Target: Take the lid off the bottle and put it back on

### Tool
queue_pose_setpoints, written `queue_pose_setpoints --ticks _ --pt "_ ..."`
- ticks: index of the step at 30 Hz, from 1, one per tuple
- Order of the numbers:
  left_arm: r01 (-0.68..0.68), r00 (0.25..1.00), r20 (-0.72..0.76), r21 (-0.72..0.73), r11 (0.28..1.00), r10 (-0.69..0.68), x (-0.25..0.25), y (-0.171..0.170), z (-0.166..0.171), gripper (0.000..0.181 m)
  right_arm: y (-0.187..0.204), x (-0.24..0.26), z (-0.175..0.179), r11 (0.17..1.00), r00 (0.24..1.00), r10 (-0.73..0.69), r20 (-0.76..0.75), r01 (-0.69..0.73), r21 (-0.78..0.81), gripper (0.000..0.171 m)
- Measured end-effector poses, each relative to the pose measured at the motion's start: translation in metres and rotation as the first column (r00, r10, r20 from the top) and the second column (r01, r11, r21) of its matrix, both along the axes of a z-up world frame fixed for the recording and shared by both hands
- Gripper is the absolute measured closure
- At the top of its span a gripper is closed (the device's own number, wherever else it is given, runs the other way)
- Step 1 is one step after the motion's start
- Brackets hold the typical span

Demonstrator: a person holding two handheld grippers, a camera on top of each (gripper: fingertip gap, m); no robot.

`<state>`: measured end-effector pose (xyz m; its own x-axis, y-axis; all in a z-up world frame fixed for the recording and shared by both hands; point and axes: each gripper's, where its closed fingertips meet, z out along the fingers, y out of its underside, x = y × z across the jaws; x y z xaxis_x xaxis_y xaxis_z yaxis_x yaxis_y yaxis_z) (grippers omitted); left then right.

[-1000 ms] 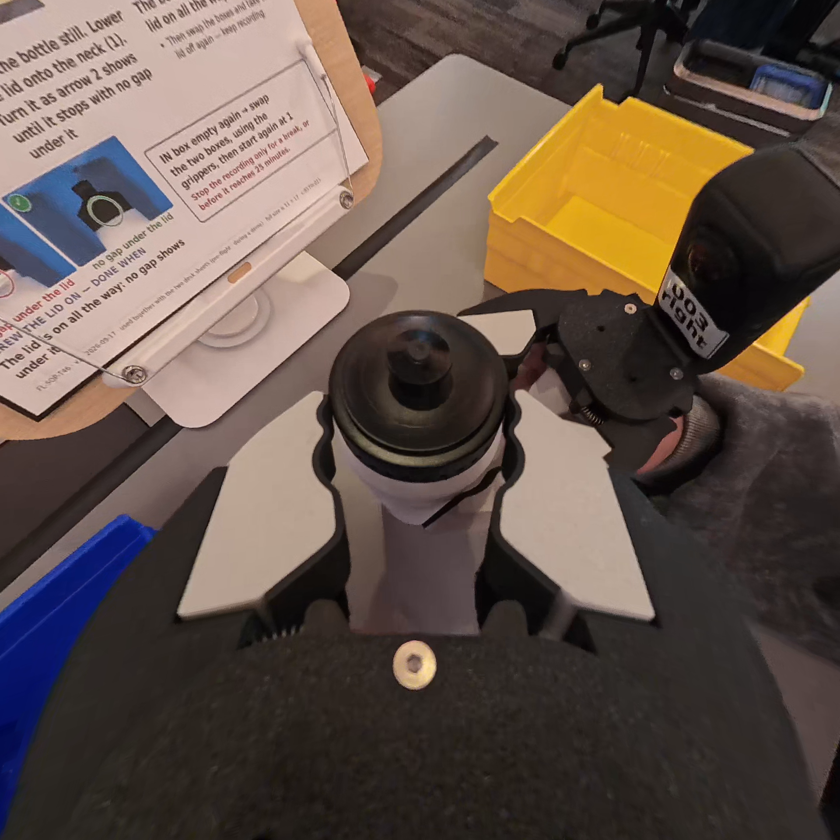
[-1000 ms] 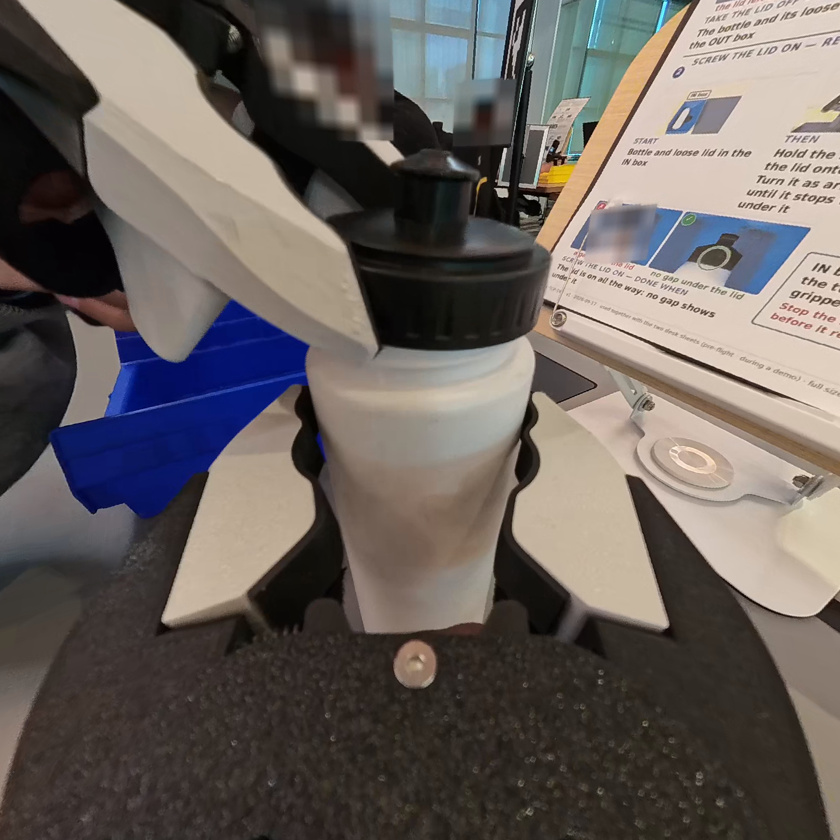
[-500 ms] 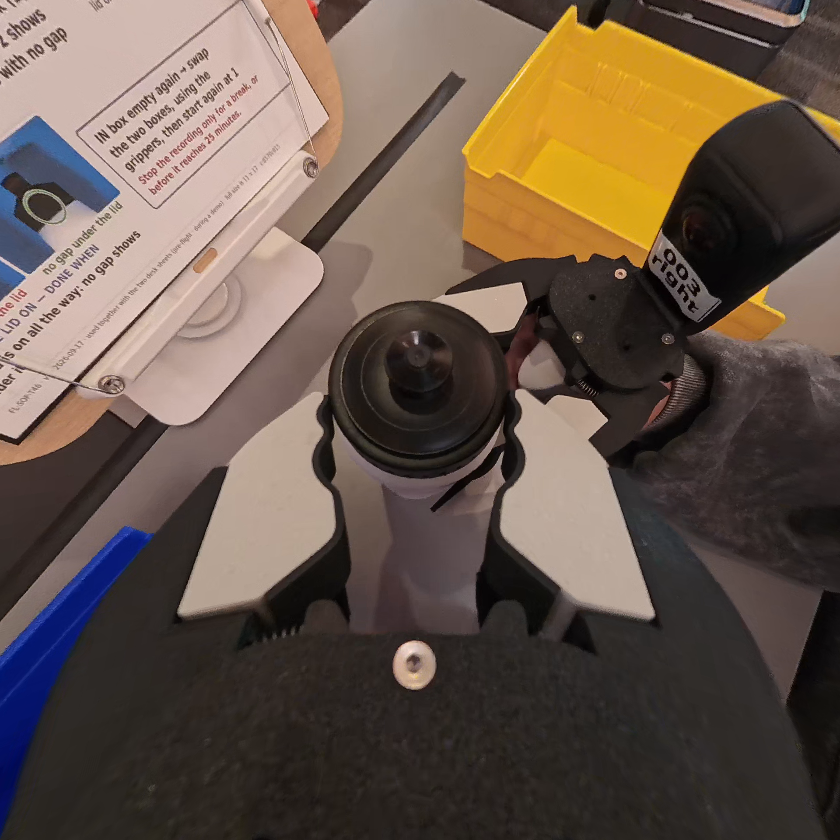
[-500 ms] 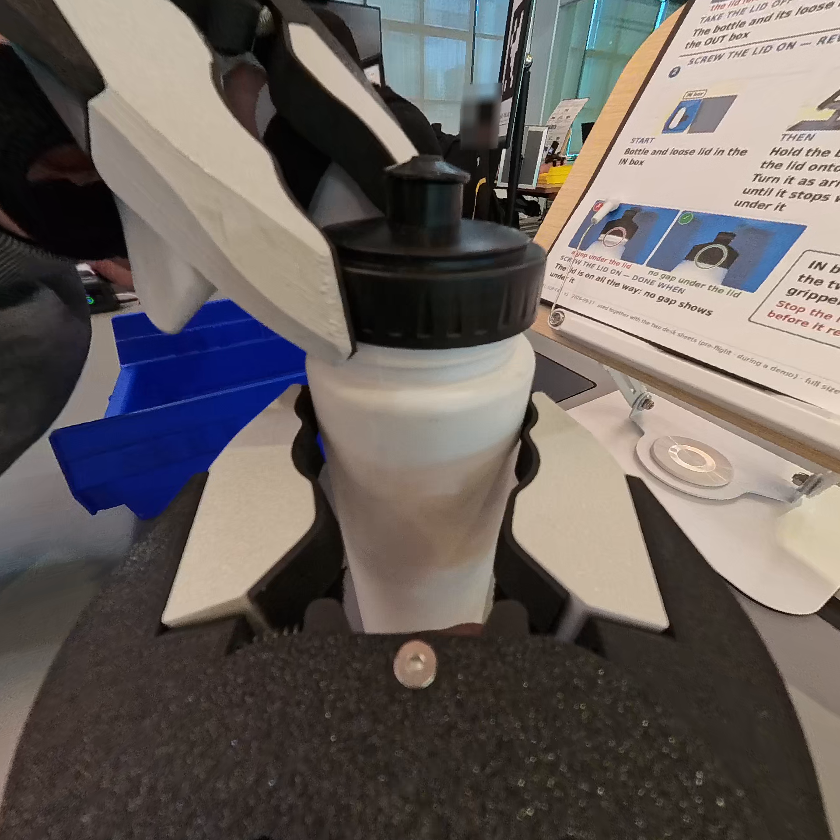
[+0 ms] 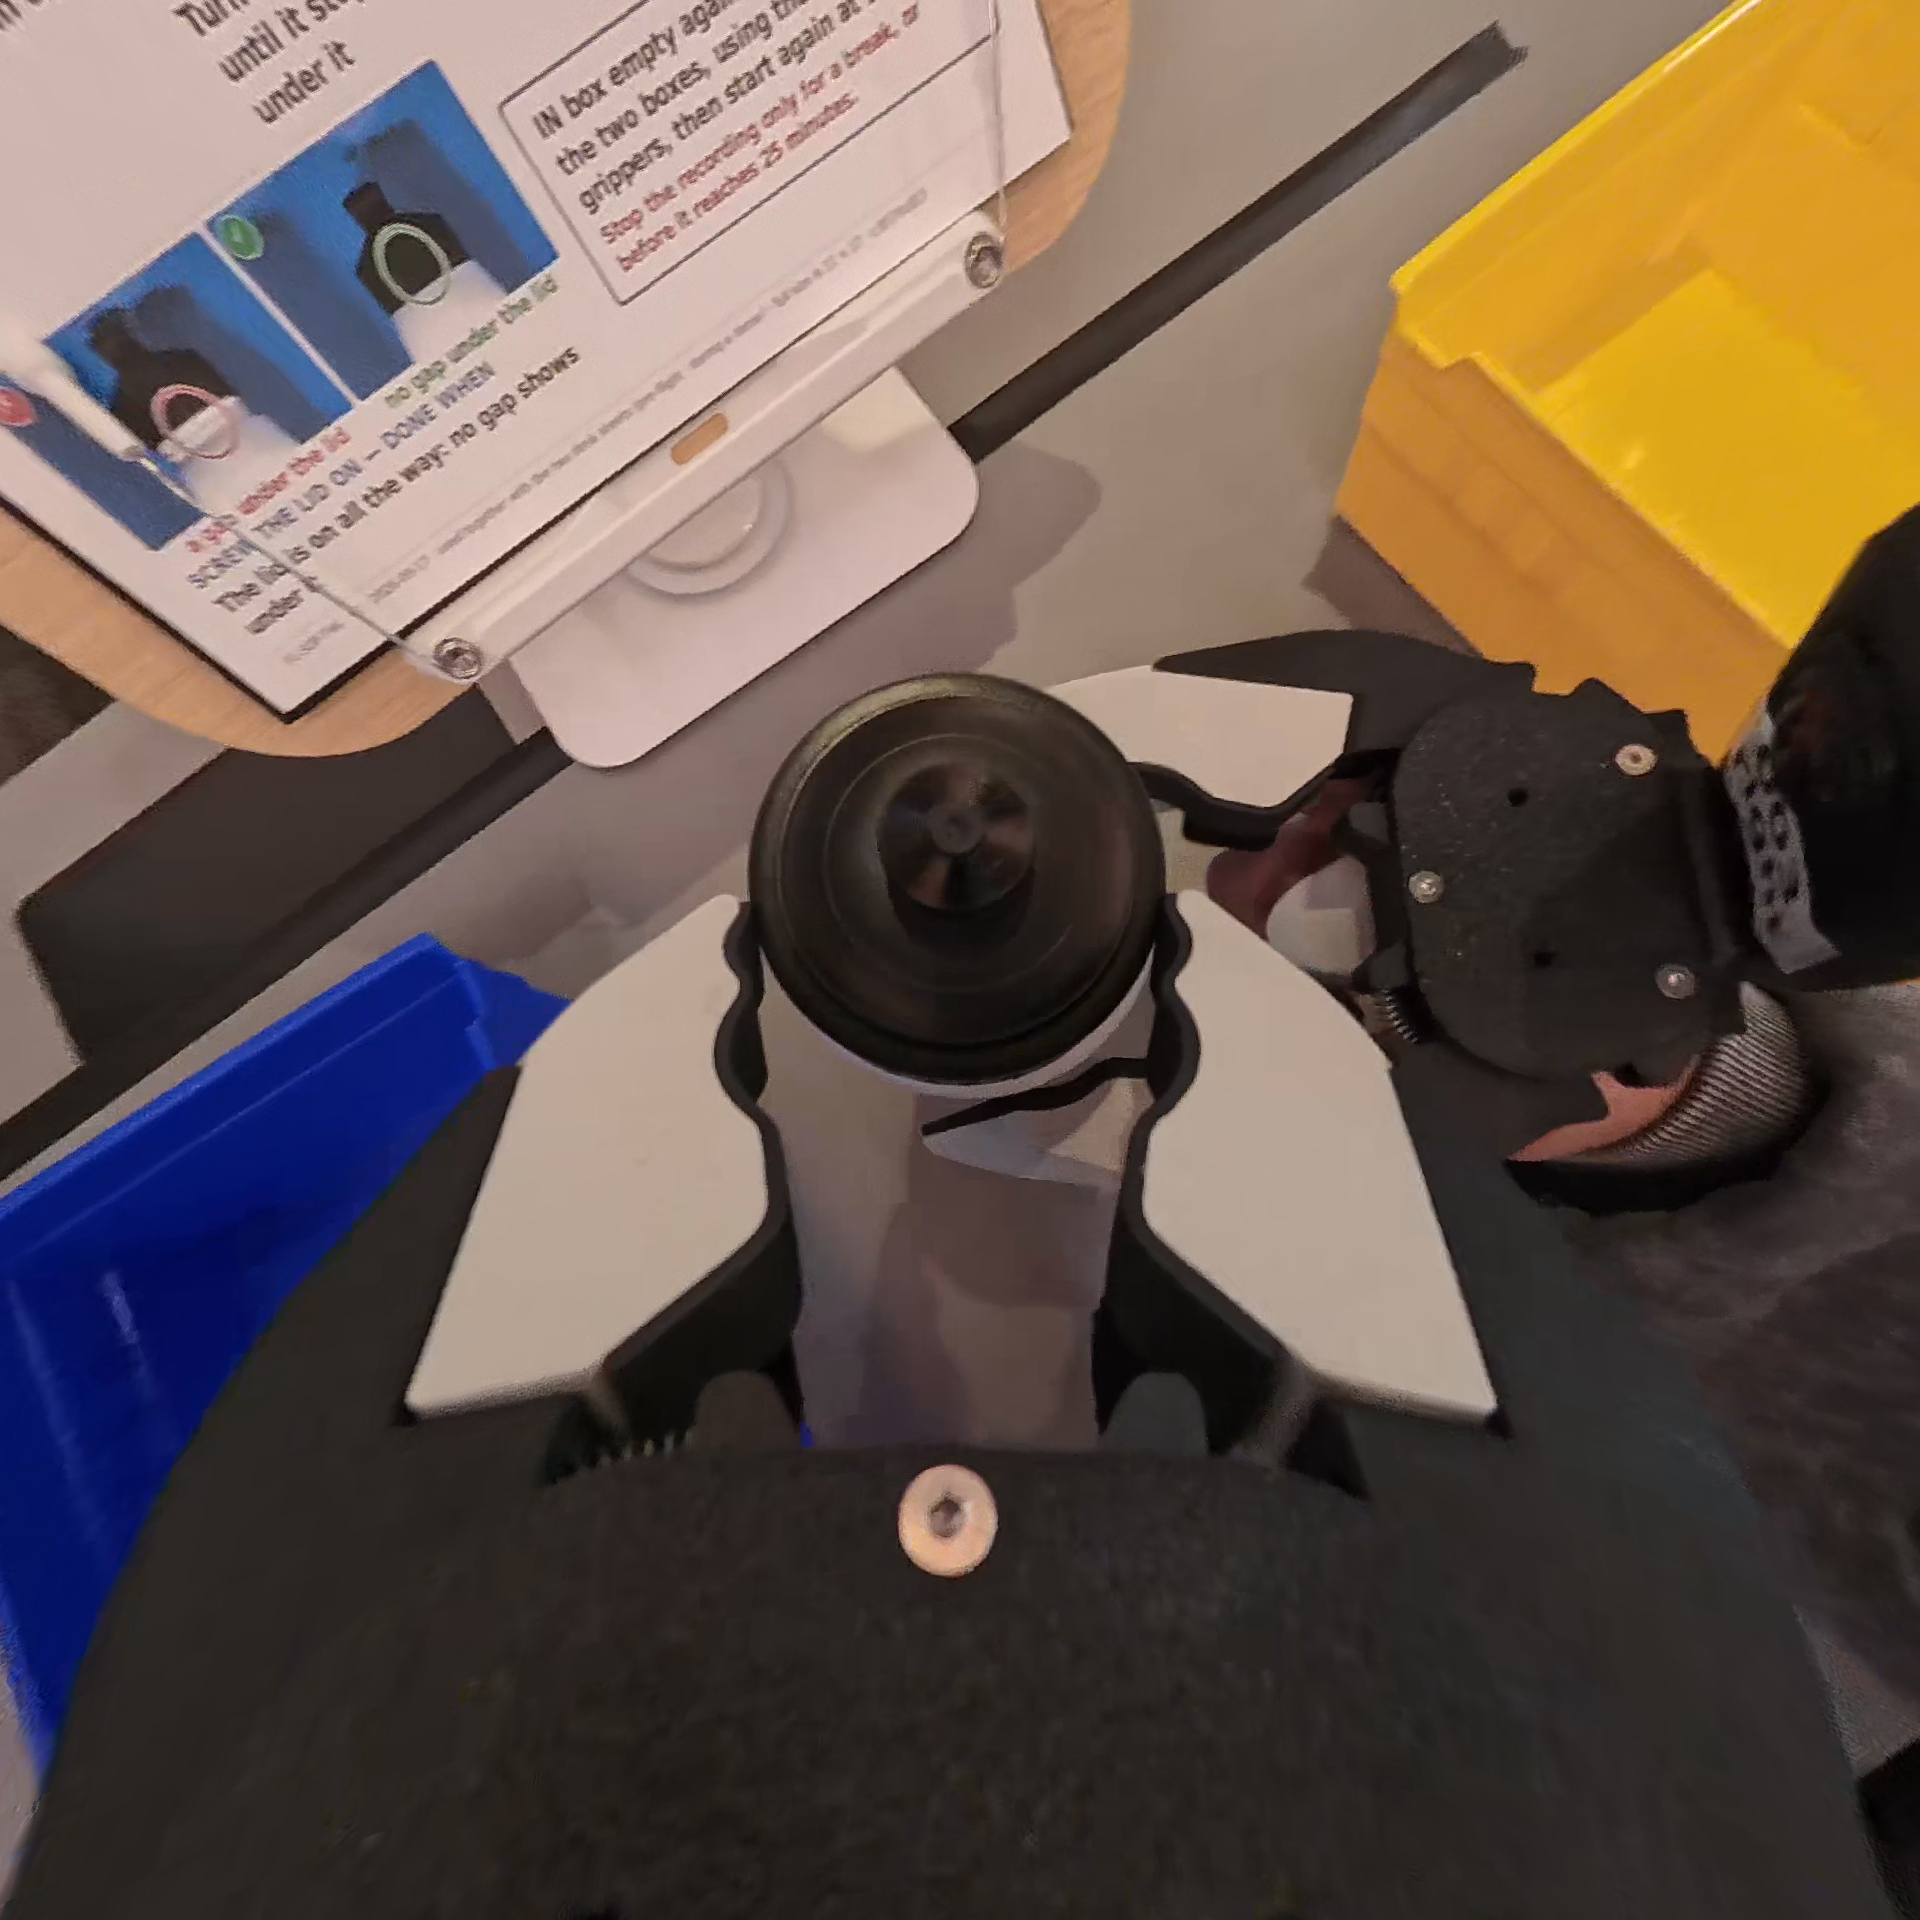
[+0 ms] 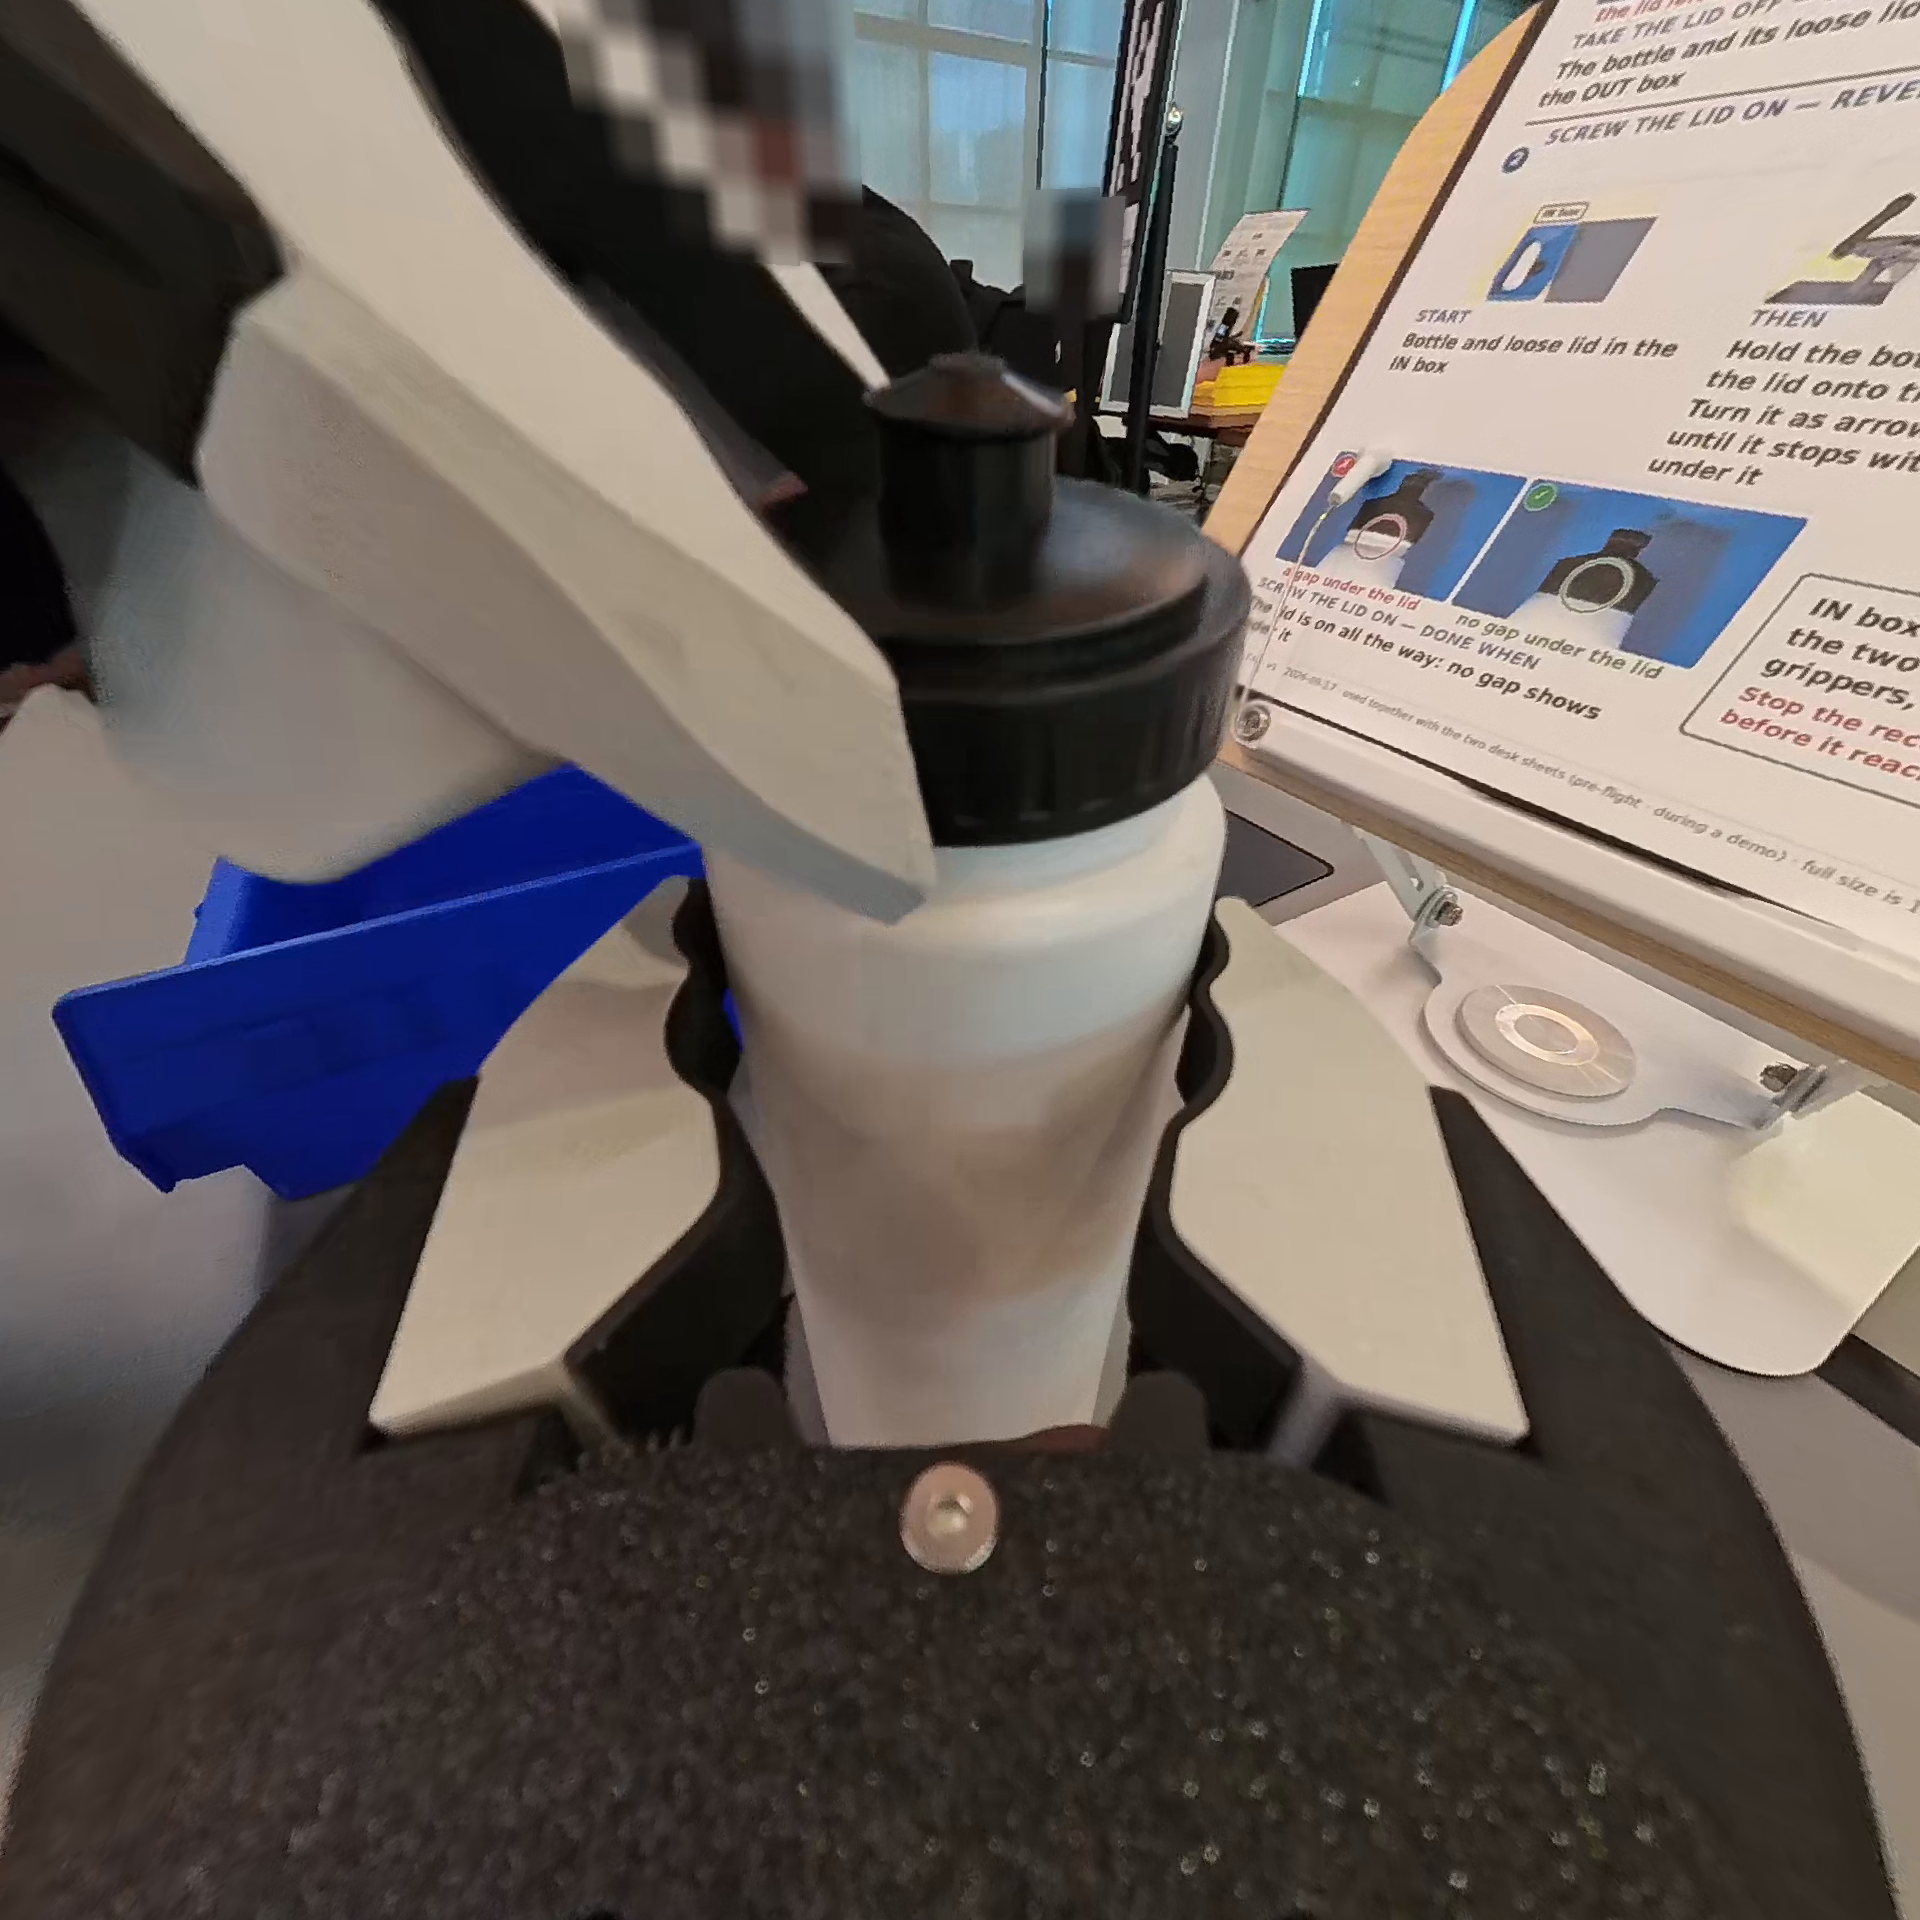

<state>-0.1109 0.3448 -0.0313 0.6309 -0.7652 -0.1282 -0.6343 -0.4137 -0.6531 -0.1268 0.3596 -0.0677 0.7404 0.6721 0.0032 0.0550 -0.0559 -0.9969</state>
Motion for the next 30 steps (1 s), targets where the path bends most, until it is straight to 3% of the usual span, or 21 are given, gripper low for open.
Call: queue_pose_setpoints --ticks 8,17,26,30 --pt "0.048 0.998 -0.027 -0.113 0.992 -0.052 -0.0030 -0.0014 -0.0012 0.109 -0.0002 -0.0007 -0.0001 1.000 1.000 0.001 0.003 -0.001 0.006 0.086" --pt "0.113 0.994 0.013 -0.110 0.987 -0.113 -0.0017 -0.0015 -0.0006 0.109 -0.0001 -0.0004 -0.0002 1.000 1.000 0.002 0.001 -0.002 0.008 0.086" --pt "0.275 0.959 0.105 -0.129 0.953 -0.263 -0.0004 -0.0022 0.0000 0.110 -0.0007 0.0003 0.0002 1.000 1.000 0.020 -0.017 -0.020 0.011 0.086" --pt "0.383 0.922 0.078 -0.068 0.921 -0.378 -0.0026 -0.0029 -0.0007 0.110 -0.0008 0.0005 0.0001 1.000 1.000 0.021 -0.015 -0.021 0.011 0.086"
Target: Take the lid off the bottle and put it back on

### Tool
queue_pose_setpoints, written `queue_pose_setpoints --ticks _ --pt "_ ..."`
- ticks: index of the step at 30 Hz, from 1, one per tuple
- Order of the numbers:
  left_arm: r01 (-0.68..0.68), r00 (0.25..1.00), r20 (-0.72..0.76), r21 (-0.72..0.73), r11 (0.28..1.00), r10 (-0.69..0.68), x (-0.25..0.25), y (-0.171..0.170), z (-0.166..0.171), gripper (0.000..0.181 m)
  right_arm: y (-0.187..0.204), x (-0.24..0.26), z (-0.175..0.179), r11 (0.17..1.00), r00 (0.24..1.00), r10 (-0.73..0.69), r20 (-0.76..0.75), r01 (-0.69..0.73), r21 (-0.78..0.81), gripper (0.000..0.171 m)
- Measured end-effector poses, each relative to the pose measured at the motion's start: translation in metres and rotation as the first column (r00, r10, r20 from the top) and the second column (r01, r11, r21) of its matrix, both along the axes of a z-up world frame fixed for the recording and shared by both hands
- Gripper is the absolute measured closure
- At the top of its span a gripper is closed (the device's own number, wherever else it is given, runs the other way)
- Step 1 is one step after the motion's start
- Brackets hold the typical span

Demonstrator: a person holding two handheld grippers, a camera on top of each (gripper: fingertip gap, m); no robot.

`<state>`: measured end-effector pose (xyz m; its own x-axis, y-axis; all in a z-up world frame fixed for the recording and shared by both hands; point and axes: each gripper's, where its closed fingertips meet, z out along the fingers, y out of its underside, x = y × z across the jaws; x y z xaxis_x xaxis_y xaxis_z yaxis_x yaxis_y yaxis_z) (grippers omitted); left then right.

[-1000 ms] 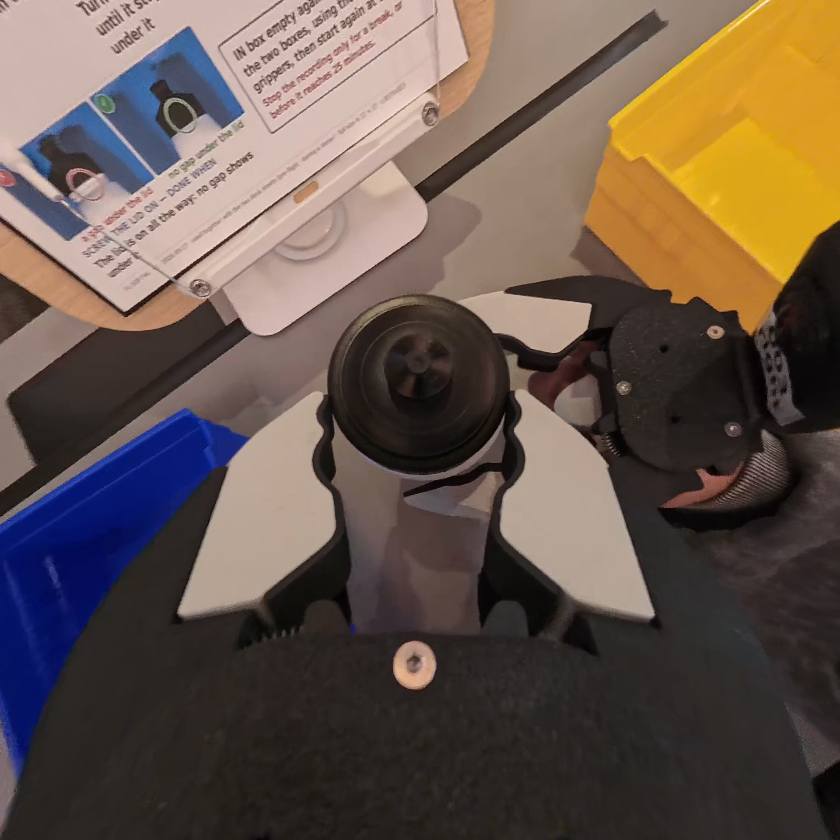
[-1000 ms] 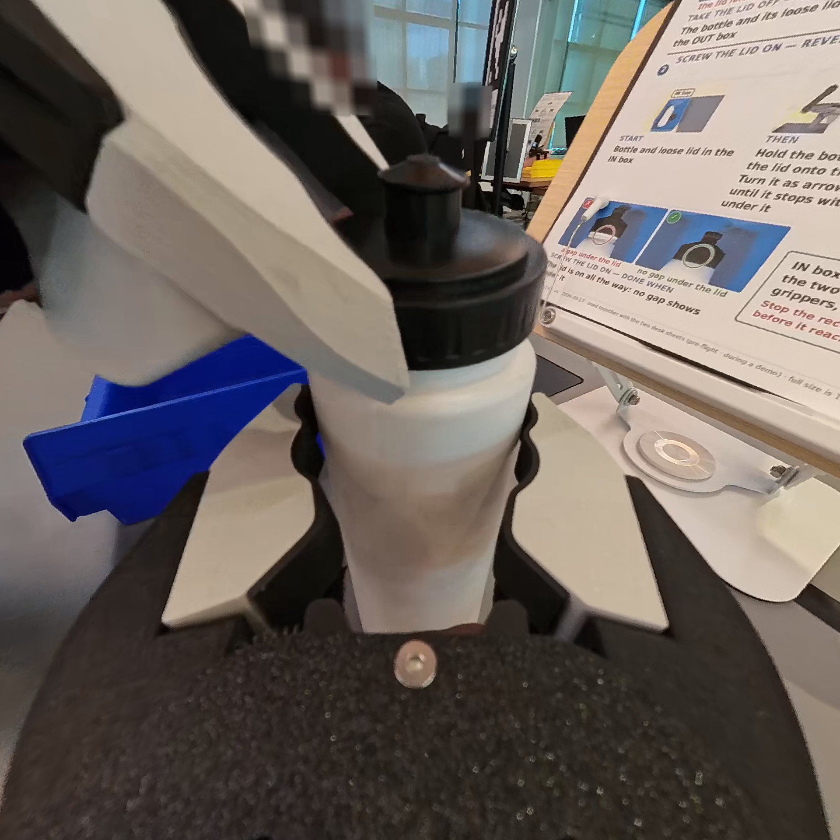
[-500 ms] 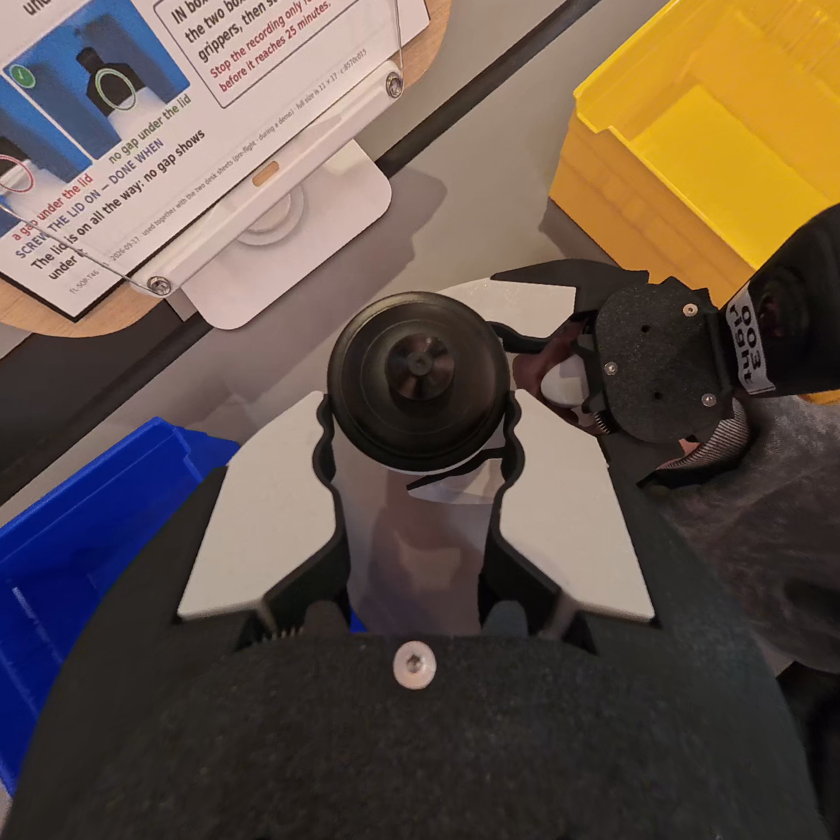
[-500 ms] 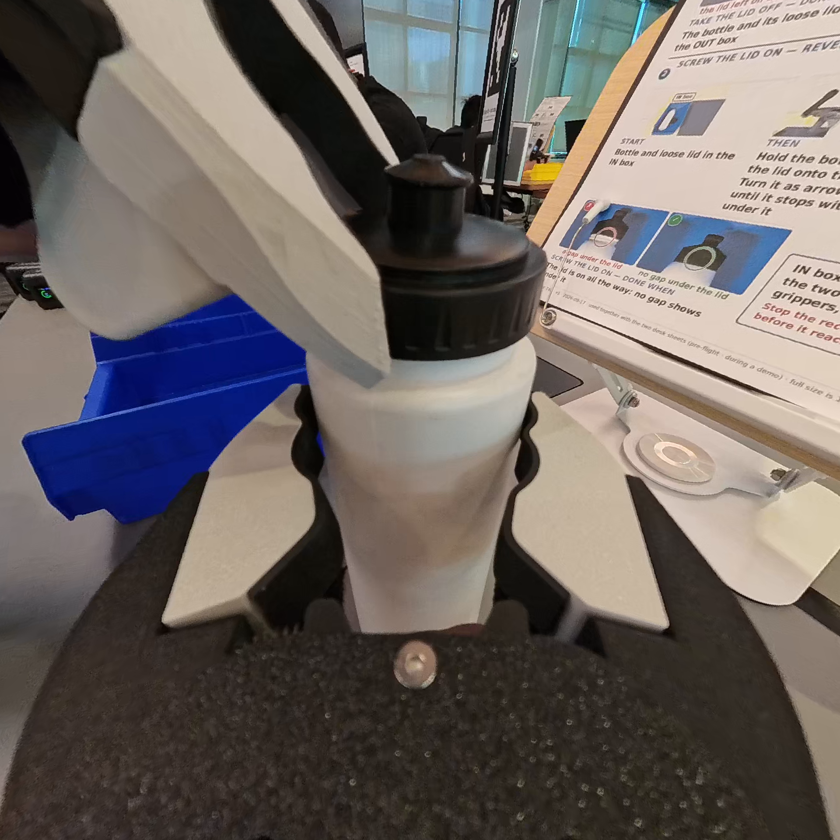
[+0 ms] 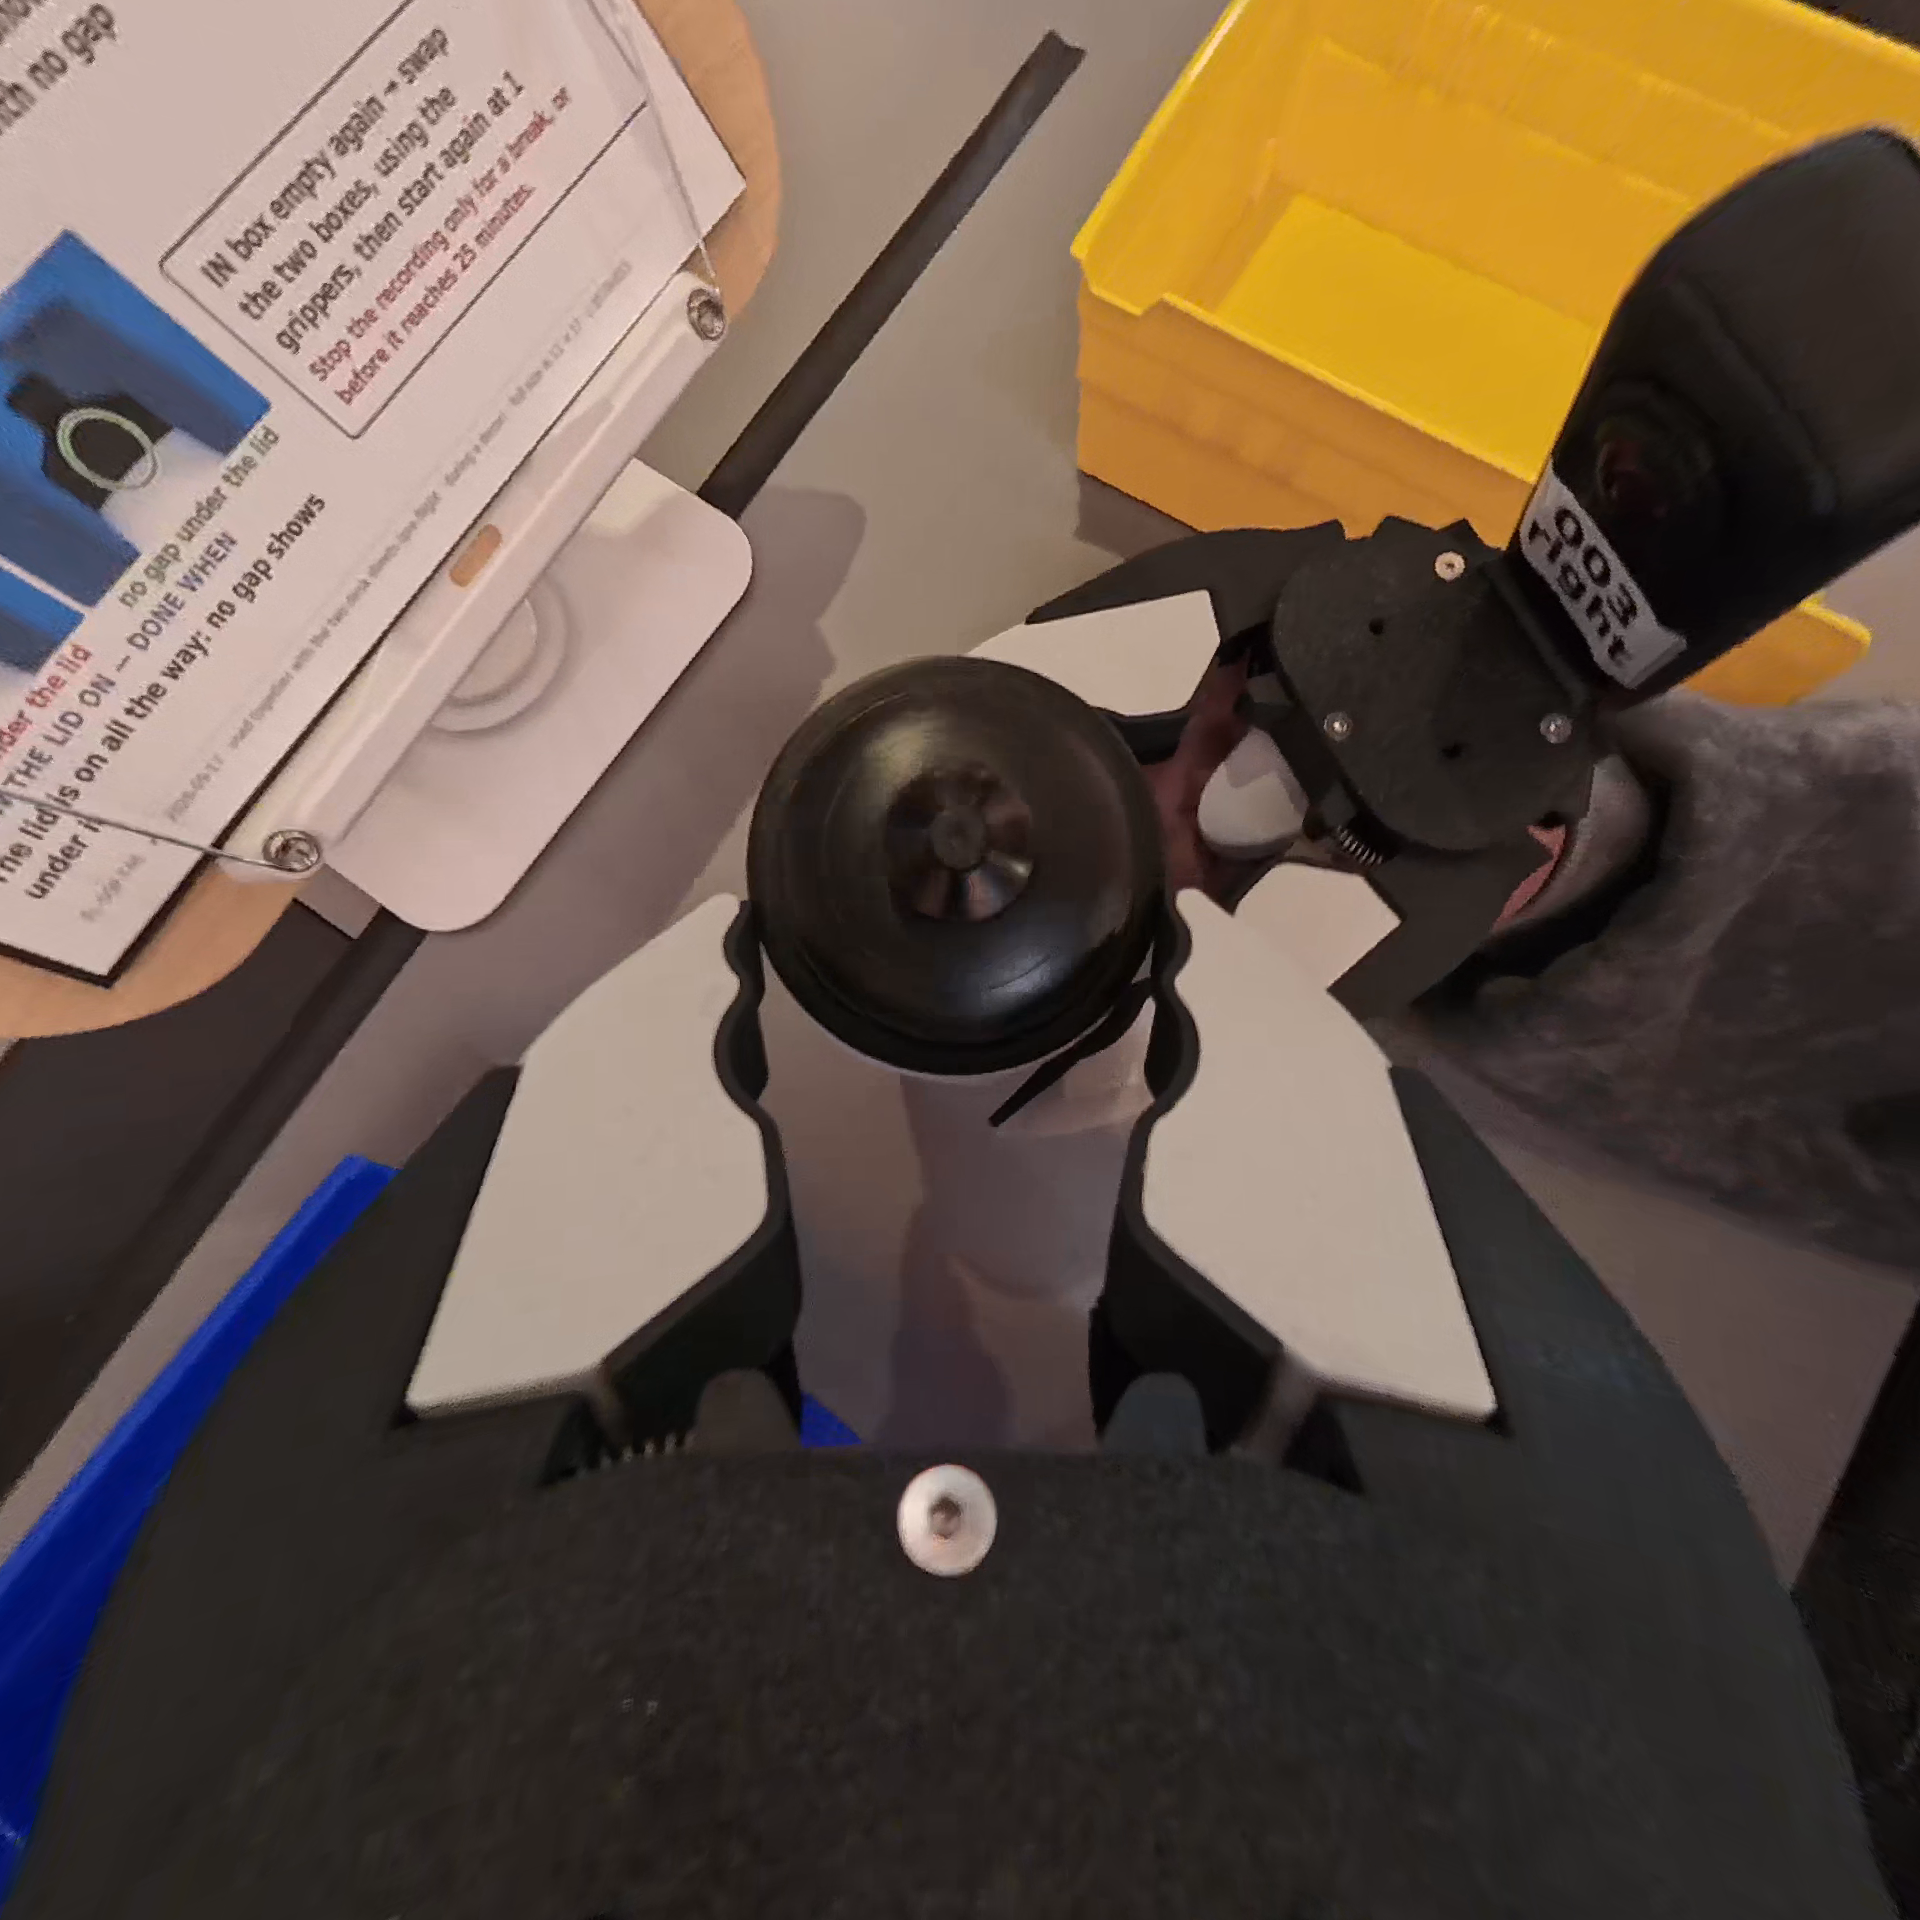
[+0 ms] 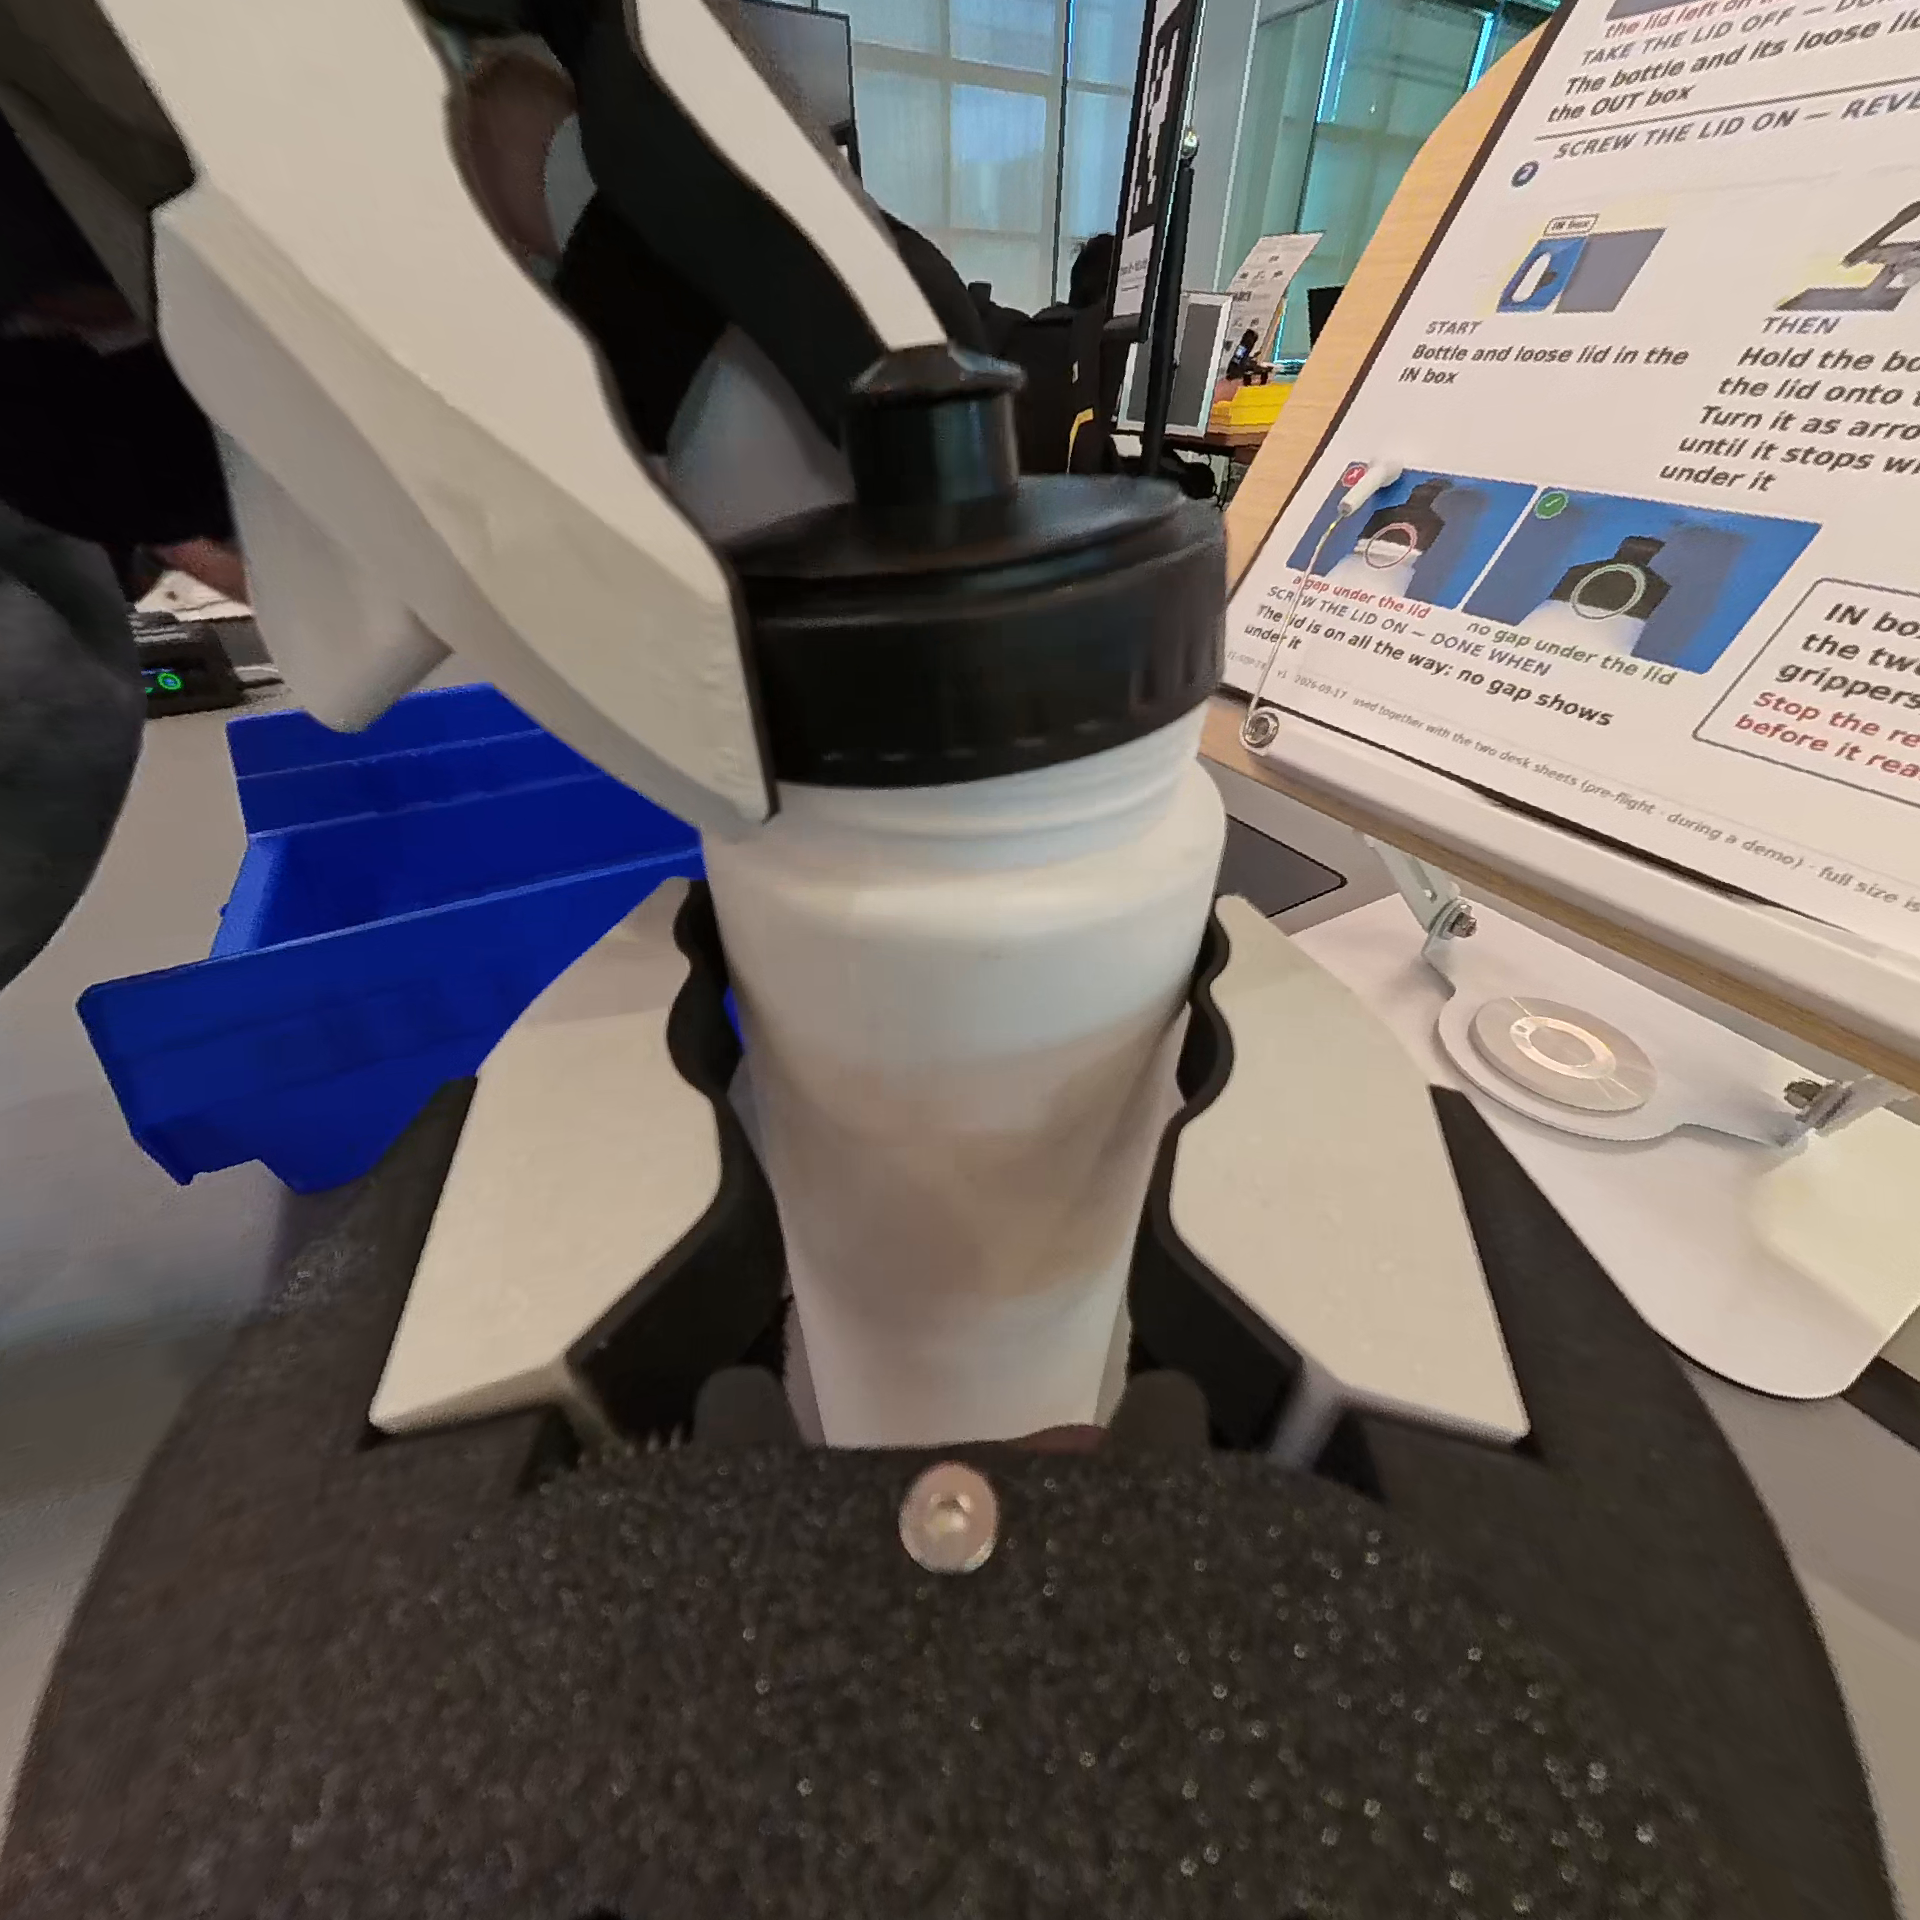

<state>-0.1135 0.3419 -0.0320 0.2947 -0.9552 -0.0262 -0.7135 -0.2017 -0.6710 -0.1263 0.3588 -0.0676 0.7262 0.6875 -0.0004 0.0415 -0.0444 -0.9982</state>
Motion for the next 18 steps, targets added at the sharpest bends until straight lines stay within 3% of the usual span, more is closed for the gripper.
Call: queue_pose_setpoints --ticks 8,18 --pt "0.115 0.972 -0.204 0.001 0.993 -0.112 -0.0108 -0.0011 -0.0015 0.110 -0.0001 -0.0022 -0.0002 1.000 1.000 -0.009 0.019 0.009 0.003 0.086" --pt "0.124 0.926 -0.357 -0.011 0.992 -0.120 -0.0065 -0.0009 0.0002 0.110 -0.0004 -0.0033 -0.0003 1.000 1.000 -0.012 0.029 0.012 0.007 0.086"
